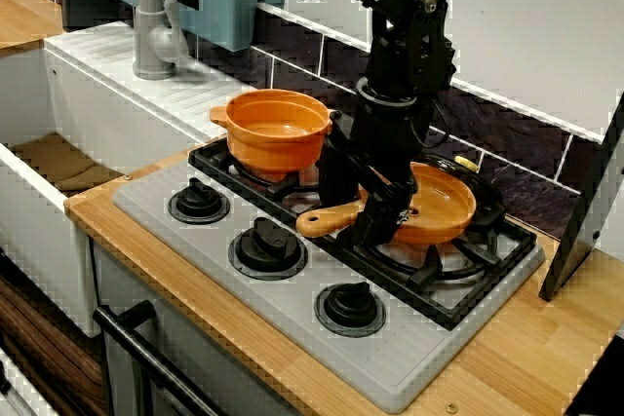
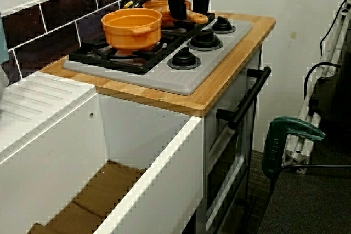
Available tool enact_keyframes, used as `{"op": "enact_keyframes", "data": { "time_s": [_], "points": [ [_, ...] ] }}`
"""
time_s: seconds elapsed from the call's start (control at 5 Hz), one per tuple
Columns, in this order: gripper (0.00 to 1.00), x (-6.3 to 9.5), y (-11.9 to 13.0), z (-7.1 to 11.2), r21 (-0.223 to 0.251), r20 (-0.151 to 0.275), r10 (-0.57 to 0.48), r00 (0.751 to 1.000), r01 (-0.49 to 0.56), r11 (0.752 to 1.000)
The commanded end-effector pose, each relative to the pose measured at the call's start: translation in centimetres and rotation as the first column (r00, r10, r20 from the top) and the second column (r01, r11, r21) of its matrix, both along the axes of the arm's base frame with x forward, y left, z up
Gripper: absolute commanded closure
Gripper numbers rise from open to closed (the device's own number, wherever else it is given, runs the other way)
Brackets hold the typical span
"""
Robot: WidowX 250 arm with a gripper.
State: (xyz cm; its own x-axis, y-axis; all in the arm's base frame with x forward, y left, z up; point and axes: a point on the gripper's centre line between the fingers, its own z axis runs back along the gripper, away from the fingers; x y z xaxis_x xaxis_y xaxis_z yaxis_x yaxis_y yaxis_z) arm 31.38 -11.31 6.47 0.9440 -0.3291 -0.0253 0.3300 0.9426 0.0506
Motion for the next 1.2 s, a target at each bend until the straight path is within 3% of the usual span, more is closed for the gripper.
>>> {"op": "enact_keyframes", "data": {
  "time_s": [0.0,1.0],
  "points": [
    [0.00,1.38,-0.35,1.46,-0.021,0.043,0.021,0.999,-0.020,1.000],
    [0.00,0.88,-0.64,1.21,-0.022,0.013,0.054,0.998,-0.054,0.998]
  ]
}}
